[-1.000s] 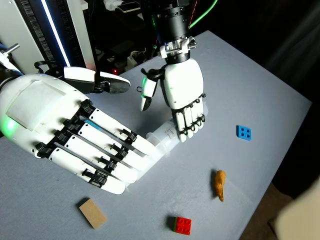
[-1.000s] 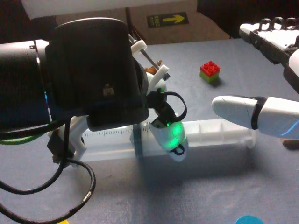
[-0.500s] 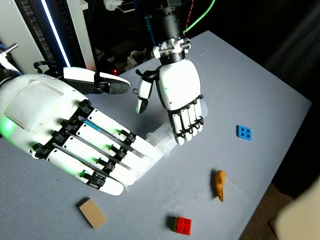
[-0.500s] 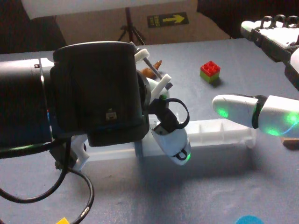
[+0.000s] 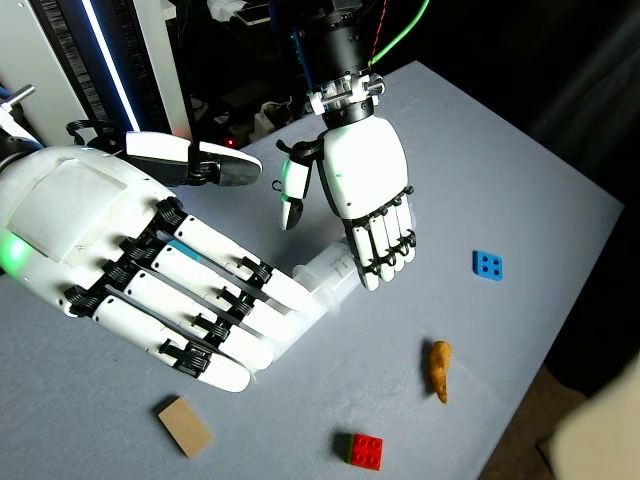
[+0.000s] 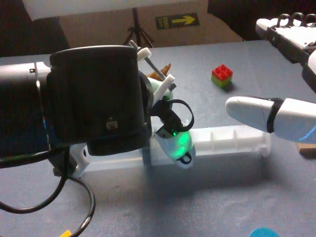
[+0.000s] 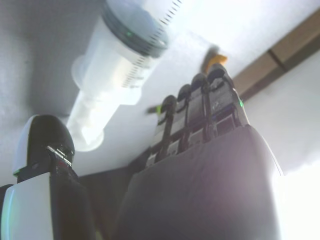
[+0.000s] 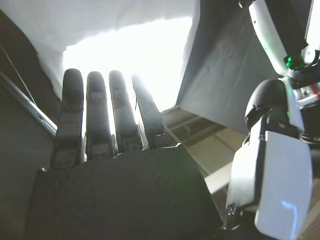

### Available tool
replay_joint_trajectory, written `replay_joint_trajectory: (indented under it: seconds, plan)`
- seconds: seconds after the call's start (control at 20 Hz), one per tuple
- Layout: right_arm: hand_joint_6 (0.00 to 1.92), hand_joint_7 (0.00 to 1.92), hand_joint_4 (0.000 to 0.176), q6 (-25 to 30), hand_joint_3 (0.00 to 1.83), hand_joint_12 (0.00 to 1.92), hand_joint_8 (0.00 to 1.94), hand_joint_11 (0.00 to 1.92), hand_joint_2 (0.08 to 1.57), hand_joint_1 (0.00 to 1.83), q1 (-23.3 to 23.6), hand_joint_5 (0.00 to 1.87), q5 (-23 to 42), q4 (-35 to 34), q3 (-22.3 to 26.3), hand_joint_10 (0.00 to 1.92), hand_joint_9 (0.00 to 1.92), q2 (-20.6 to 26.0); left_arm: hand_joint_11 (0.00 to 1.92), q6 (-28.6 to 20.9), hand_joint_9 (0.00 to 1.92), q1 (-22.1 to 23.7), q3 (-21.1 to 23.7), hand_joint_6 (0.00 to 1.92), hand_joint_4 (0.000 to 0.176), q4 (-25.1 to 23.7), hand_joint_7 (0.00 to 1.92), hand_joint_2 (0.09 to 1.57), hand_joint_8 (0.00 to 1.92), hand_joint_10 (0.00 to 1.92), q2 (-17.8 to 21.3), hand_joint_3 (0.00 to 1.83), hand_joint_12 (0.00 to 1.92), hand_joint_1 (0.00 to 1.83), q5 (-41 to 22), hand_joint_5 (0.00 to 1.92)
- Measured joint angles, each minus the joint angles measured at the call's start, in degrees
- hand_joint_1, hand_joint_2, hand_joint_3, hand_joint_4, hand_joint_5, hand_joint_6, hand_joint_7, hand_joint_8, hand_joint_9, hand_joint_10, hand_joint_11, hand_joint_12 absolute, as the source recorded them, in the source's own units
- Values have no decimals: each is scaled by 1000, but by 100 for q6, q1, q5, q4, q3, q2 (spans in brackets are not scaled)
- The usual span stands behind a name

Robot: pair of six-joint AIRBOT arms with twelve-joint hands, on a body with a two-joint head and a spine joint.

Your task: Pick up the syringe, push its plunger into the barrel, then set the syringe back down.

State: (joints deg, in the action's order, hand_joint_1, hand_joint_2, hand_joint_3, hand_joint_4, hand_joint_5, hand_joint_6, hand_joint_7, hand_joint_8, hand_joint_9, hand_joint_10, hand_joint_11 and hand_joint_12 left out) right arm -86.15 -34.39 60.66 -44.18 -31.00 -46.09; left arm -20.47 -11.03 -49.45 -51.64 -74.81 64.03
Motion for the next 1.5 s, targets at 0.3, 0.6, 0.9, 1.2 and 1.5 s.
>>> replay_joint_trajectory:
  seconds: [0.3,0.6,0.9,1.2,1.5]
  plan:
    - [3,168,0,0,0,575,3,0,848,191,0,164,13,15,0,4,160,0,0,11,0,-98,31,0,0,-72,0,1096,0,0,0,11,0,597,-42,0]
    - [2,163,0,0,0,600,0,0,848,199,-2,158,61,33,0,0,164,-11,0,-4,0,-140,66,0,0,-162,0,1091,0,0,-2,3,0,587,-44,0]
    - [1,165,0,-103,0,621,1,0,838,198,136,161,-245,-262,-46,4,167,83,0,-382,0,-131,286,0,0,-933,0,1065,0,0,162,0,0,639,9,0]
    - [3,166,0,-553,0,595,4,0,845,190,1010,149,-1255,-2011,-59,5,165,337,0,-1294,0,-581,960,0,0,-2763,0,1087,0,0,540,5,0,596,544,0]
    - [2,161,0,-468,0,602,2,0,851,194,667,152,-1233,-1545,-59,3,163,313,0,-1355,0,-708,1508,0,0,-3399,0,1077,0,0,575,0,0,596,1279,0]
